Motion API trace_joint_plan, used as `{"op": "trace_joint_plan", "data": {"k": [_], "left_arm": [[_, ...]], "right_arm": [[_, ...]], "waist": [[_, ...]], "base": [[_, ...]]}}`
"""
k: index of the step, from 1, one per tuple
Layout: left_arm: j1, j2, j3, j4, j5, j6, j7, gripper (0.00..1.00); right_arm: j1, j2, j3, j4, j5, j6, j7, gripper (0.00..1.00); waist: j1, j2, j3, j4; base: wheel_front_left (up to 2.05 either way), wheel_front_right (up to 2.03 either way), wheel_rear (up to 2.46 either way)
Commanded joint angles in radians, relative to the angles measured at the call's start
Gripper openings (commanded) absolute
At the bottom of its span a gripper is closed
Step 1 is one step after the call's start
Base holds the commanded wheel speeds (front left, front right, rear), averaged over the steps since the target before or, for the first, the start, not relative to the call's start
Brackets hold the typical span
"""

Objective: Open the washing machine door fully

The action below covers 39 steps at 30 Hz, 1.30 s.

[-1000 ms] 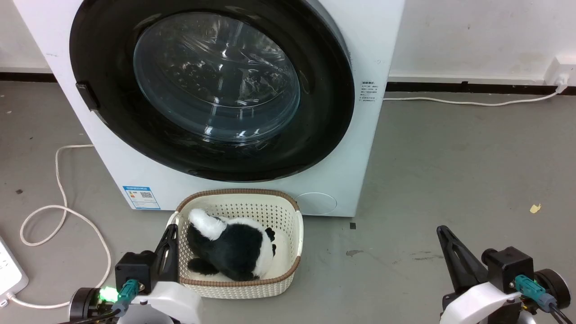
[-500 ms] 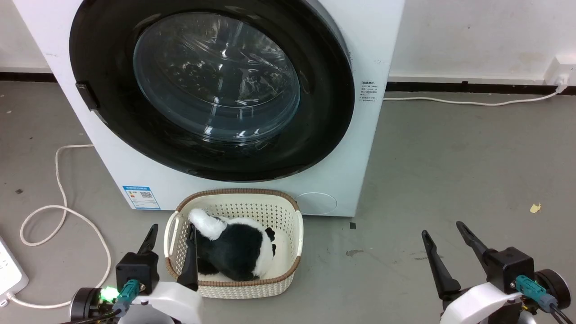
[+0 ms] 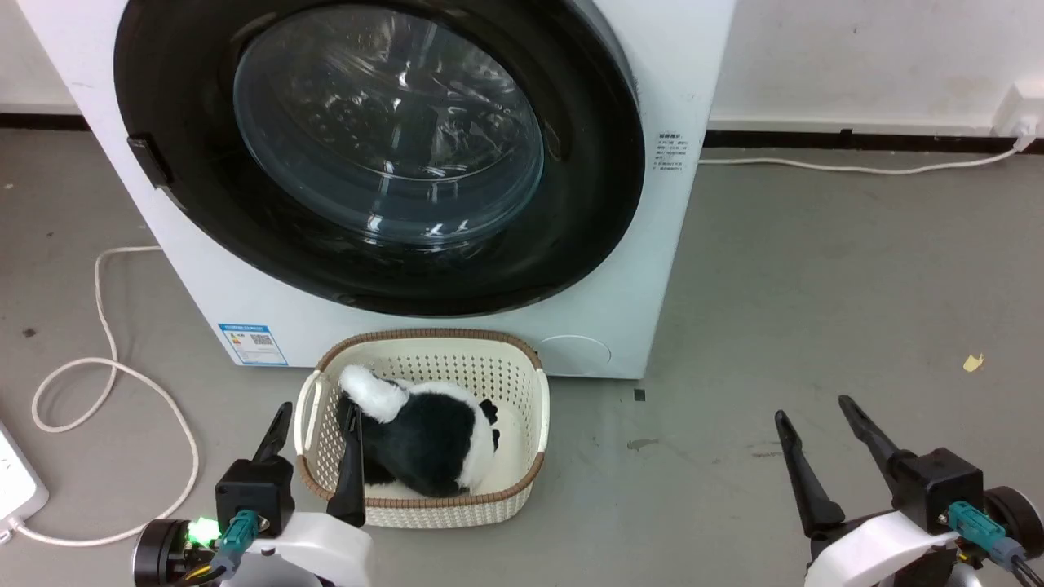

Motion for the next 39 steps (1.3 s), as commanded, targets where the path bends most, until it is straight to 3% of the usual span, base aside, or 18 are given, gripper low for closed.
{"op": "trace_joint_plan", "data": {"k": [1, 21, 22, 23, 32, 39], "left_arm": [[-0.006, 0.000, -0.004, -0.002, -0.001, 0.007, -0.013, 1.00], [-0.056, 0.000, -0.048, -0.027, -0.016, 0.043, -0.055, 1.00], [-0.058, 0.000, -0.051, -0.028, -0.017, 0.045, -0.057, 1.00], [-0.060, 0.000, -0.053, -0.029, -0.018, 0.047, -0.059, 1.00], [-0.085, 0.000, -0.079, -0.038, -0.029, 0.066, -0.078, 1.00], [-0.104, 0.001, -0.104, -0.042, -0.036, 0.084, -0.097, 1.00]], "right_arm": [[-0.006, 0.001, -0.005, -0.005, 0.002, 0.000, -0.012, 1.00], [-0.143, -0.104, 0.008, -0.030, 0.060, 0.000, -0.023, 1.00], [-0.153, -0.110, 0.009, -0.030, 0.067, 0.000, -0.020, 0.73], [-0.162, -0.115, 0.009, -0.031, 0.075, -0.001, -0.016, 0.00], [-0.276, -0.132, -0.007, -0.025, 0.196, -0.001, 0.028, 0.00], [-0.427, -0.120, -0.039, 0.034, 0.374, -0.001, 0.109, 0.00]], "waist": [[-0.0001, -0.0001, 0.007, 0.002], [-0.0001, -0.0001, 0.114, 0.056], [-0.0001, -0.0001, 0.119, 0.059], [-0.0001, -0.0001, 0.124, 0.063], [-0.0001, -0.0001, 0.173, 0.095], [-0.0001, -0.0001, 0.222, 0.120]], "base": [[0.00, 0.00, 0.00], [0.00, 0.00, 0.00], [0.00, 0.00, 0.00], [0.00, 0.00, 0.00], [0.00, 0.00, 0.00], [0.00, 0.00, 0.00]]}}
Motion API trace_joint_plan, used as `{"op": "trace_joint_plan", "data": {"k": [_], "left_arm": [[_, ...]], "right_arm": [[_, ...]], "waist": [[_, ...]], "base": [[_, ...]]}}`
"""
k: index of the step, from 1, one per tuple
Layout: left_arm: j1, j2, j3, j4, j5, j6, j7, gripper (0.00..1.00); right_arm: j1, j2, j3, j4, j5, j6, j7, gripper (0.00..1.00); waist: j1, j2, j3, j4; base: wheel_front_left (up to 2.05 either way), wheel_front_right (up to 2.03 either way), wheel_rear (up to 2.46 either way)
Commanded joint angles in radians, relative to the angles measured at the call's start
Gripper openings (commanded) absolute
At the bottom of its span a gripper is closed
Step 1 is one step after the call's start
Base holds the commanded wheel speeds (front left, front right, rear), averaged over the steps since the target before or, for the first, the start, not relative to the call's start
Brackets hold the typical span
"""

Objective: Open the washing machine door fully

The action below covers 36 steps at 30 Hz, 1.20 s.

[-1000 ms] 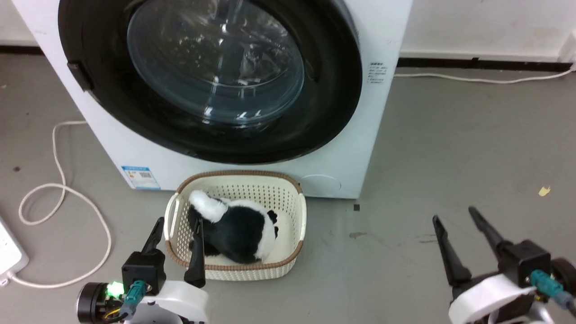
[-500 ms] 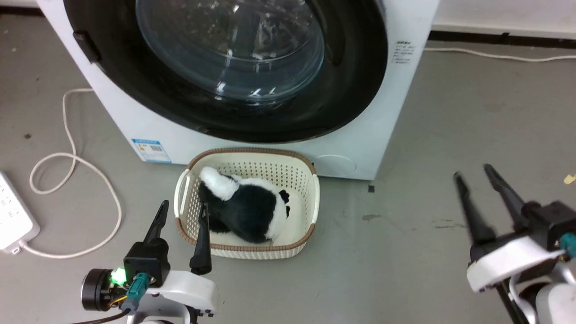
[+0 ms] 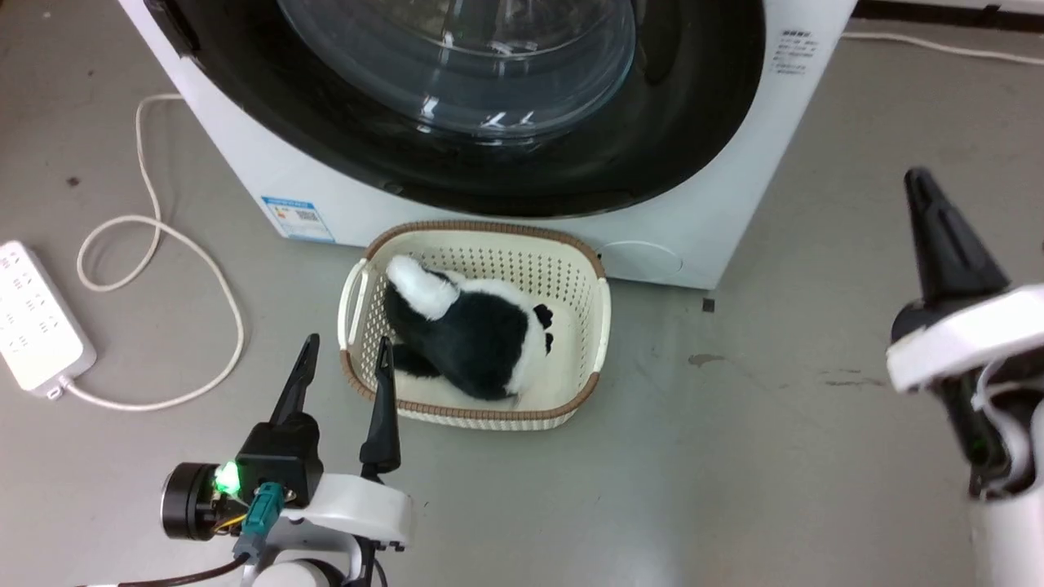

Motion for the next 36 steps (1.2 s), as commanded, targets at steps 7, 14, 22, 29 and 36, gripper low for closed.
{"op": "trace_joint_plan", "data": {"k": [7, 14, 22, 29, 36], "left_arm": [[-0.035, 0.001, -0.027, -0.008, -0.013, 0.020, -0.024, 1.00], [-0.048, 0.001, -0.034, -0.012, -0.014, 0.029, -0.039, 1.00], [-0.070, 0.001, -0.065, -0.020, -0.023, 0.046, -0.060, 1.00], [-0.088, 0.001, -0.092, -0.019, -0.033, 0.064, -0.075, 1.00], [-0.109, 0.001, -0.118, -0.021, -0.045, 0.083, -0.089, 1.00]], "right_arm": [[-0.162, 0.018, -0.056, 0.098, 0.146, -0.001, 0.112, 0.00], [-0.307, 0.050, -0.122, 0.200, 0.248, -0.001, 0.223, 0.00], [-0.540, 0.070, -0.225, 0.394, 0.329, -0.001, 0.391, 0.00], [-0.696, 0.064, -0.299, 0.521, 0.348, -0.001, 0.500, 0.00], [-0.825, 0.053, -0.371, 0.627, 0.346, -0.001, 0.585, 0.00]], "waist": [[-0.0002, -0.0001, 0.051, 0.029], [-0.0002, -0.0001, 0.089, 0.051], [-0.0002, -0.0001, 0.144, 0.087], [-0.0002, -0.0001, 0.178, 0.117], [-0.0002, -0.0001, 0.213, 0.144]], "base": [[0.00, 0.00, 0.00], [0.00, 0.00, 0.00], [0.00, 0.00, 0.00], [0.00, 0.00, 0.00], [0.00, 0.00, 0.00]]}}
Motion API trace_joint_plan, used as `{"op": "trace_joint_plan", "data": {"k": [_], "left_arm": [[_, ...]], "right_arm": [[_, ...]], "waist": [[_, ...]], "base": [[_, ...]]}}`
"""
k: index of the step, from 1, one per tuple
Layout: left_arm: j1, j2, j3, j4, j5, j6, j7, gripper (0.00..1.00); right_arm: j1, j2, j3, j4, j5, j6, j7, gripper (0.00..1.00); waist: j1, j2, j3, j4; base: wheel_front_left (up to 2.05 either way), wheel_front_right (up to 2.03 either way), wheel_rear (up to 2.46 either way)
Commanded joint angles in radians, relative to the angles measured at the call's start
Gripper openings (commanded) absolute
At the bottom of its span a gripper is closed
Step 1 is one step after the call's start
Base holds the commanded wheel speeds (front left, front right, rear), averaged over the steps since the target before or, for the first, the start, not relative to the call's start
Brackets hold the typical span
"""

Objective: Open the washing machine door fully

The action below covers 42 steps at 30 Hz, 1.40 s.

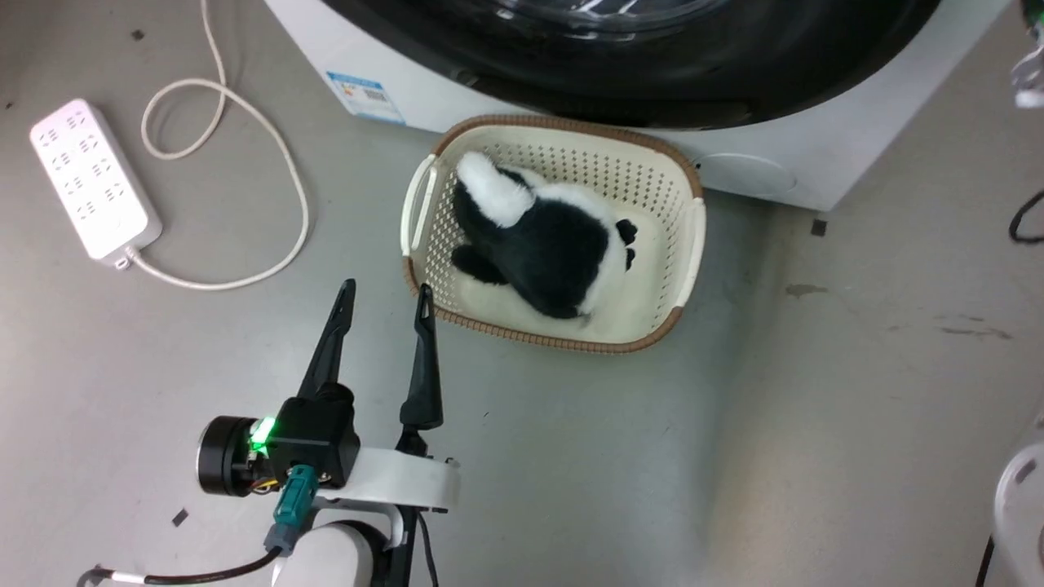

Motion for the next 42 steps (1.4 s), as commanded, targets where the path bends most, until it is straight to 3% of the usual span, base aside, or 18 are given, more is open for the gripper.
{"op": "trace_joint_plan", "data": {"k": [1, 10, 27, 36, 42], "left_arm": [[-0.023, 0.001, -0.010, -0.004, -0.008, 0.009, -0.011, 1.00], [-0.037, 0.001, -0.025, -0.001, -0.013, 0.030, -0.030, 1.00], [0.014, 0.001, 0.003, 0.029, 0.013, 0.013, -0.064, 1.00], [0.067, 0.001, -0.002, 0.066, 0.016, -0.008, -0.066, 1.00], [0.103, 0.001, -0.011, 0.072, 0.019, -0.019, -0.066, 1.00]], "right_arm": [[-0.049, -0.009, -0.019, 0.024, 0.015, 0.000, 0.019, 0.00], [-0.097, -0.004, -0.096, 0.074, 0.039, -0.001, 0.138, 0.00], [0.133, 0.061, -0.157, -0.021, 0.213, -0.001, 0.381, 0.00], [0.372, 0.062, 0.071, -0.057, 0.446, -0.001, 0.382, 0.00], [0.519, 0.062, 0.276, -0.131, 0.592, -0.001, 0.347, 0.00]], "waist": [[-0.0001, -0.0001, 0.012, 0.010], [-0.0001, -0.0001, 0.016, 0.028], [-0.0001, -0.0001, -0.138, 0.006], [-0.0001, -0.0001, -0.232, 0.001], [-0.0001, -0.0001, -0.266, 0.005]], "base": [[0.00, 0.00, 0.00], [0.00, 0.00, 0.00], [0.00, 0.00, 0.00], [0.00, 0.00, 0.00], [0.00, 0.00, 0.00]]}}
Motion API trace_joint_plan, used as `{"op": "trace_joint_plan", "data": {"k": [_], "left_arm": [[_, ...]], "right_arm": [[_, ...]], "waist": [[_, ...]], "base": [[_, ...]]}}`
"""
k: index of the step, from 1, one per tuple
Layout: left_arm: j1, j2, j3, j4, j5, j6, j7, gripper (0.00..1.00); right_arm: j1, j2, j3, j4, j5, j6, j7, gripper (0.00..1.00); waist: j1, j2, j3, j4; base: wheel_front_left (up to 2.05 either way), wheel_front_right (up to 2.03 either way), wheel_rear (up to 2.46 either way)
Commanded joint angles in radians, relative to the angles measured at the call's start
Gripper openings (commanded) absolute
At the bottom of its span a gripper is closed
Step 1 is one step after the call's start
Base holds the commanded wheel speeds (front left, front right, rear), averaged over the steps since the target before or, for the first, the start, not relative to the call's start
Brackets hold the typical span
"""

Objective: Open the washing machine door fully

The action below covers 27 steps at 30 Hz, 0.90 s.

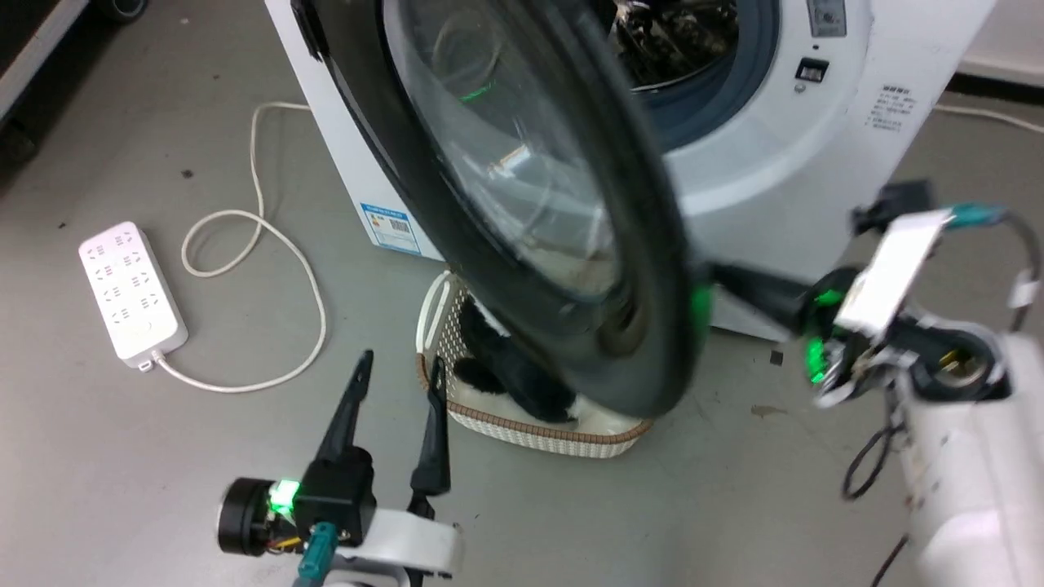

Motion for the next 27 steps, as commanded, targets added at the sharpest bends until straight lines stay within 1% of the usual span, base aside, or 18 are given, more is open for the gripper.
{"op": "trace_joint_plan", "data": {"k": [1, 4, 9, 12, 14, 15, 16, 17, 20, 22, 25, 27], "left_arm": [[0.015, 0.001, 0.000, 0.002, 0.006, -0.004, -0.005, 1.00], [0.033, 0.001, -0.005, 0.007, 0.013, -0.014, -0.005, 1.00], [0.059, 0.001, -0.007, 0.010, 0.018, -0.025, -0.005, 1.00], [0.063, 0.001, -0.004, 0.010, 0.015, -0.027, -0.005, 1.00], [0.065, 0.001, -0.003, 0.010, 0.014, -0.027, -0.005, 1.00], [0.065, 0.001, -0.001, 0.009, 0.014, -0.027, -0.005, 1.00], [0.064, 0.001, 0.001, 0.008, 0.013, -0.027, -0.005, 1.00], [0.063, 0.001, 0.004, 0.007, 0.012, -0.026, -0.005, 1.00], [0.059, 0.001, 0.015, 0.001, 0.003, -0.027, -0.005, 1.00], [0.057, 0.001, 0.024, -0.003, -0.010, -0.029, -0.005, 1.00], [0.052, 0.001, 0.043, -0.006, -0.021, -0.035, -0.005, 1.00], [0.049, 0.001, 0.061, -0.009, -0.034, -0.040, -0.005, 1.00]], "right_arm": [[0.034, 0.006, 0.024, -0.008, 0.015, 0.001, -0.003, 0.00], [0.095, 0.006, 0.123, -0.051, 0.079, 0.001, -0.027, 0.00], [0.175, 0.006, 0.268, -0.124, 0.142, 0.001, -0.075, 0.00], [0.207, 0.006, 0.320, -0.162, 0.151, 0.001, -0.103, 0.00], [0.223, 0.006, 0.330, -0.179, 0.139, 0.001, -0.121, 0.00], [0.228, 0.006, 0.323, -0.186, 0.129, 0.001, -0.139, 0.08], [0.231, 0.006, 0.312, -0.192, 0.116, 0.001, -0.157, 0.48], [0.232, 0.006, 0.295, -0.197, 0.099, 0.001, -0.180, 1.00], [0.233, -0.008, 0.242, -0.224, 0.033, 0.001, -0.254, 1.00], [0.233, -0.033, 0.208, -0.259, -0.032, 0.001, -0.322, 1.00], [0.242, -0.093, 0.183, -0.343, -0.173, 0.001, -0.480, 1.00], [0.262, -0.151, 0.192, -0.396, -0.289, 0.001, -0.611, 1.00]], "waist": [[0.0002, 0.0000, -0.005, 0.003], [0.0002, 0.0000, -0.012, 0.008], [0.0002, 0.0000, -0.013, 0.017], [0.0002, 0.0000, -0.013, 0.023], [0.0002, 0.0000, -0.015, 0.024], [0.0002, 0.0000, -0.016, 0.023], [0.0002, 0.0000, -0.018, 0.020], [0.0002, 0.0000, -0.020, 0.016], [0.0002, 0.0000, -0.027, 0.000], [0.0002, 0.0000, -0.033, -0.016], [0.0002, 0.0000, -0.046, -0.042], [0.0002, 0.0000, -0.056, -0.060]], "base": [[0.00, 0.00, 0.00], [0.00, 0.00, 0.00], [0.00, 0.00, 0.00], [0.00, 0.00, 0.00], [0.00, 0.00, 0.00], [0.00, 0.00, 0.00], [0.00, 0.00, 0.00], [0.00, 0.00, 0.00], [0.00, 0.00, 0.00], [0.00, 0.00, 0.00], [0.00, 0.00, 0.00], [0.00, 0.00, 0.00]]}}
